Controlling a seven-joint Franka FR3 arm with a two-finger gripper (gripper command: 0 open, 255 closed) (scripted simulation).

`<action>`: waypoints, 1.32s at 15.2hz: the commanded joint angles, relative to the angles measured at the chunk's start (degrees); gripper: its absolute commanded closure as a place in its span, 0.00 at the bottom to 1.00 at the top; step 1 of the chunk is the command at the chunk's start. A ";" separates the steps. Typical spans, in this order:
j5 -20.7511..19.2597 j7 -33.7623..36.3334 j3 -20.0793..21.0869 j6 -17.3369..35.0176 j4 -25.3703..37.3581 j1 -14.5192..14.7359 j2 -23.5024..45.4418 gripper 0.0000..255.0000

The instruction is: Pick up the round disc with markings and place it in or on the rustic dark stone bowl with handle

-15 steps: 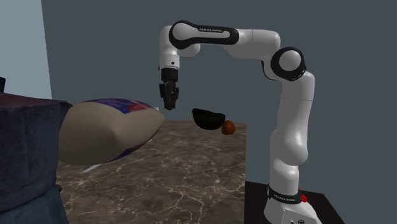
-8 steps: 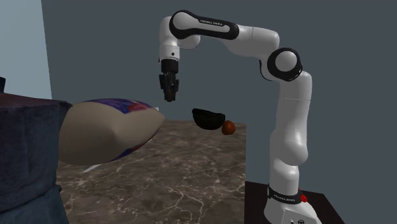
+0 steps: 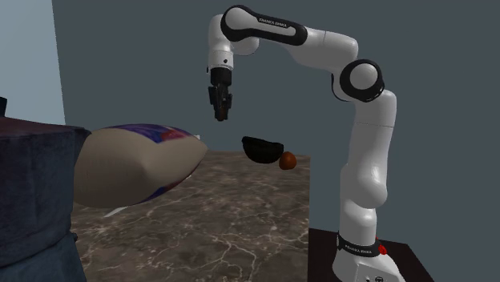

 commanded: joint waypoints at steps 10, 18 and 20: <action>-2.03 -10.75 -7.09 -1.91 -18.25 -3.57 -19.14 1.00; -2.81 -12.42 -8.00 2.80 -27.62 -4.08 -23.70 1.00; -2.84 -12.52 -7.98 4.27 -29.73 -4.12 -24.33 1.00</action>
